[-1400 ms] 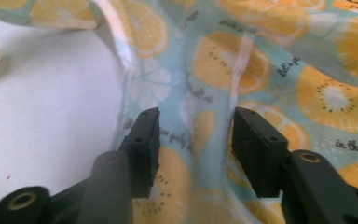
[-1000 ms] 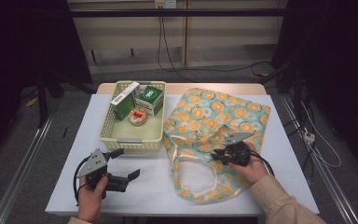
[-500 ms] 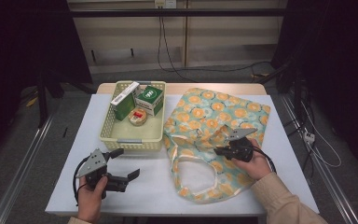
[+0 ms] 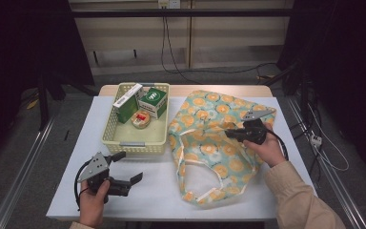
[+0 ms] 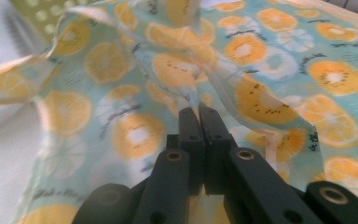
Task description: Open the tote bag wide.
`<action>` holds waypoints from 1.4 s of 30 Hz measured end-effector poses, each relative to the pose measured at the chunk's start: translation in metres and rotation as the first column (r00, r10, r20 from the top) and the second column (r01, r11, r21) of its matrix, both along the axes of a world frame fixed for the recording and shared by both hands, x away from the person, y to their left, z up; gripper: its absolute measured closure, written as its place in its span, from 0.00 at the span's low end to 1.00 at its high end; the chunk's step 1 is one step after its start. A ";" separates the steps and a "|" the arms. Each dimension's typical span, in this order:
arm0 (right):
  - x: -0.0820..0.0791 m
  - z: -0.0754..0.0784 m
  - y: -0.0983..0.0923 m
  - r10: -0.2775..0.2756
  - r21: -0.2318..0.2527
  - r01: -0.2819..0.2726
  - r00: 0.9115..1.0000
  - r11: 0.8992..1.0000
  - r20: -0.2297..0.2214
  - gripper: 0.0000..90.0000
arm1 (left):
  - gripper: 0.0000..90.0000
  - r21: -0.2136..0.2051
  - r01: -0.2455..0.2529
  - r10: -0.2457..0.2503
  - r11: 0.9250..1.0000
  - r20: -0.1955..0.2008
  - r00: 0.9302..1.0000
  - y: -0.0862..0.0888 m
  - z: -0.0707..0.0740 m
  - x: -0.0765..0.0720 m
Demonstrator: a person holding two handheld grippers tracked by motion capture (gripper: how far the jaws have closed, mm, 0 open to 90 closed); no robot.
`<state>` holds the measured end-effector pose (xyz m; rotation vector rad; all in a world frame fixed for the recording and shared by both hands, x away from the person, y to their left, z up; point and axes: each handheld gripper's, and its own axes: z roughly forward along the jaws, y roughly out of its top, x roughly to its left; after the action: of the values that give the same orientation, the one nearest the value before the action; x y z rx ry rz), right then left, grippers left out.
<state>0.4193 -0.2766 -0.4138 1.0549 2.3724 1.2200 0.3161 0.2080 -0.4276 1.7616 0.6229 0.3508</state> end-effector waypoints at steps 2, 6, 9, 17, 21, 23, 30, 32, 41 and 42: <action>0.007 0.000 -0.005 -0.016 0.018 0.016 1.000 1.000 -0.012 0.99 | 0.03 -0.001 0.001 -0.001 1.000 0.001 1.000 0.000 0.000 0.000; 0.020 -0.001 -0.013 -0.067 0.007 0.067 0.998 0.998 -0.011 0.99 | 0.03 -0.004 0.001 -0.001 1.000 -0.001 1.000 0.000 0.000 0.000; 0.028 -0.007 -0.018 -0.094 -0.027 0.093 0.995 0.995 -0.029 0.99 | 0.03 -0.002 0.005 -0.005 1.000 -0.004 1.000 0.000 -0.001 0.001; 0.031 -0.025 -0.012 -0.081 -0.077 0.077 0.995 0.994 -0.057 0.90 | 0.03 -0.007 0.005 -0.006 1.000 -0.009 1.000 0.001 -0.002 0.002; 0.029 -0.030 -0.005 -0.057 -0.071 0.054 0.997 0.996 -0.044 0.79 | 0.03 -0.007 0.005 -0.005 1.000 -0.010 1.000 0.000 -0.002 0.002; 0.028 -0.033 -0.001 -0.048 -0.067 0.045 0.997 0.997 -0.053 0.71 | 0.03 -0.012 0.004 -0.004 1.000 -0.012 1.000 0.000 -0.002 0.002; 0.021 -0.040 0.016 0.013 -0.082 -0.018 0.998 0.996 -0.063 0.49 | 0.03 -0.003 0.009 -0.009 1.000 -0.016 1.000 -0.001 -0.003 0.002; 0.019 -0.042 0.019 0.019 -0.098 -0.025 0.998 0.995 -0.061 0.42 | 0.03 -0.004 0.009 -0.009 1.000 -0.020 1.000 -0.001 -0.003 0.002; 0.008 -0.045 0.030 0.081 -0.094 -0.089 0.993 0.992 -0.084 0.27 | 0.03 -0.004 0.010 -0.010 1.000 -0.020 1.000 -0.001 -0.003 0.002; 0.006 -0.045 0.032 0.090 -0.100 -0.098 0.992 0.990 -0.085 0.25 | 0.03 -0.004 0.009 -0.009 1.000 -0.019 1.000 -0.001 -0.003 0.002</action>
<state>0.4251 -0.2446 -0.4585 0.9874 2.5430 1.0899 0.3184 0.2069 -0.4311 1.7653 0.6286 0.3268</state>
